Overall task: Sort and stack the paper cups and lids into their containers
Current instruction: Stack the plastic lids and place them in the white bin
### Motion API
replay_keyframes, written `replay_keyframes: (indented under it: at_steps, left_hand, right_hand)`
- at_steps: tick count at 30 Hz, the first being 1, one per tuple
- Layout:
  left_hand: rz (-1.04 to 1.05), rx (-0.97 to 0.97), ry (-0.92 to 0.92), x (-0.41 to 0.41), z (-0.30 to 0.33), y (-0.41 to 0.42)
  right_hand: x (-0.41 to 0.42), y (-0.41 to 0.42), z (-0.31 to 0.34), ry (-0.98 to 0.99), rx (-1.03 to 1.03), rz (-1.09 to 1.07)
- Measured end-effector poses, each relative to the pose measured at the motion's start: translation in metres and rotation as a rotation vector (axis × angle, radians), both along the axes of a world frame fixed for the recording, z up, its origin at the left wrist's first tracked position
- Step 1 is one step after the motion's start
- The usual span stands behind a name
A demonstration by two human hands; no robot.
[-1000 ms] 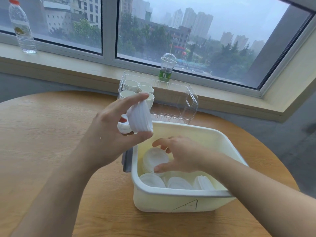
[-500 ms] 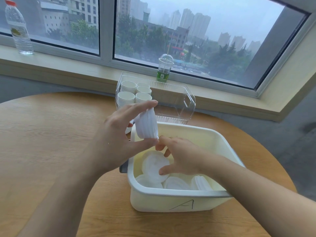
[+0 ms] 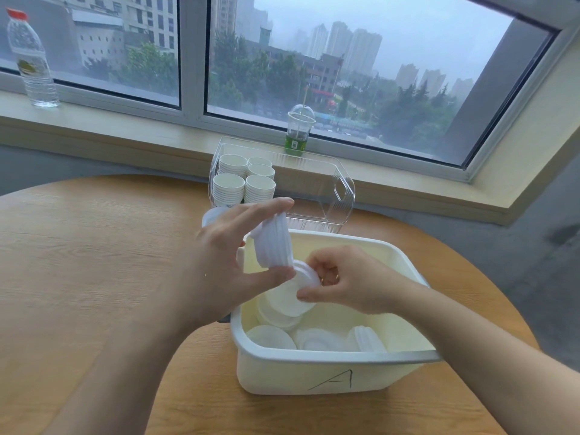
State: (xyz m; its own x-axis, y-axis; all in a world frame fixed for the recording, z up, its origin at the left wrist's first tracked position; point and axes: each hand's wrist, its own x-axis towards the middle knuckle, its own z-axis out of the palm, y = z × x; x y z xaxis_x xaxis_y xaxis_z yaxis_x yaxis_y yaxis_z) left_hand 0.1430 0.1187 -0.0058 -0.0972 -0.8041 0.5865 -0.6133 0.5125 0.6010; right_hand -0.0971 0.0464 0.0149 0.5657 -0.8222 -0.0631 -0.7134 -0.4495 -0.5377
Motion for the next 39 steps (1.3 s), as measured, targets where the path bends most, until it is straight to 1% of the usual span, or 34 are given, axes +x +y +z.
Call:
replay_keyframes:
  at_steps: [3, 6, 10, 12, 20, 33, 35, 37, 39]
  left_hand:
    - [0.027, -0.012, -0.012, -0.003, 0.000, 0.000]
    - [0.041, -0.005, -0.030, -0.006, 0.000, -0.002]
    - [0.050, 0.001, -0.042, -0.008, -0.001, -0.002]
    - [0.059, 0.004, -0.058, -0.009, -0.001, -0.001]
    - [0.070, 0.006, -0.103, -0.012, 0.001, 0.003]
    - [0.033, 0.007, -0.100, -0.011, -0.001, 0.002]
    - [0.026, 0.003, -0.097, -0.012, -0.001, 0.002]
    - [0.019, -0.003, -0.099, -0.011, -0.001, 0.002]
    - [0.014, -0.005, -0.094, -0.011, -0.002, 0.002]
  right_hand:
    - [-0.010, 0.004, 0.005, -0.203, 0.044, -0.051]
    - [-0.018, 0.008, 0.012, -0.360, 0.063, -0.071]
    - [-0.023, 0.016, 0.022, -0.533, 0.101, -0.101]
    - [-0.022, 0.021, 0.028, -0.587, 0.129, -0.089]
    - [-0.007, 0.035, 0.032, -0.590, 0.185, -0.002]
    - [0.005, 0.039, 0.031, -0.568, 0.180, 0.006]
    - [0.006, 0.040, 0.031, -0.549, 0.149, 0.006]
    - [0.006, 0.040, 0.030, -0.512, 0.053, -0.014]
    - [0.006, 0.040, 0.029, -0.522, -0.011, -0.051]
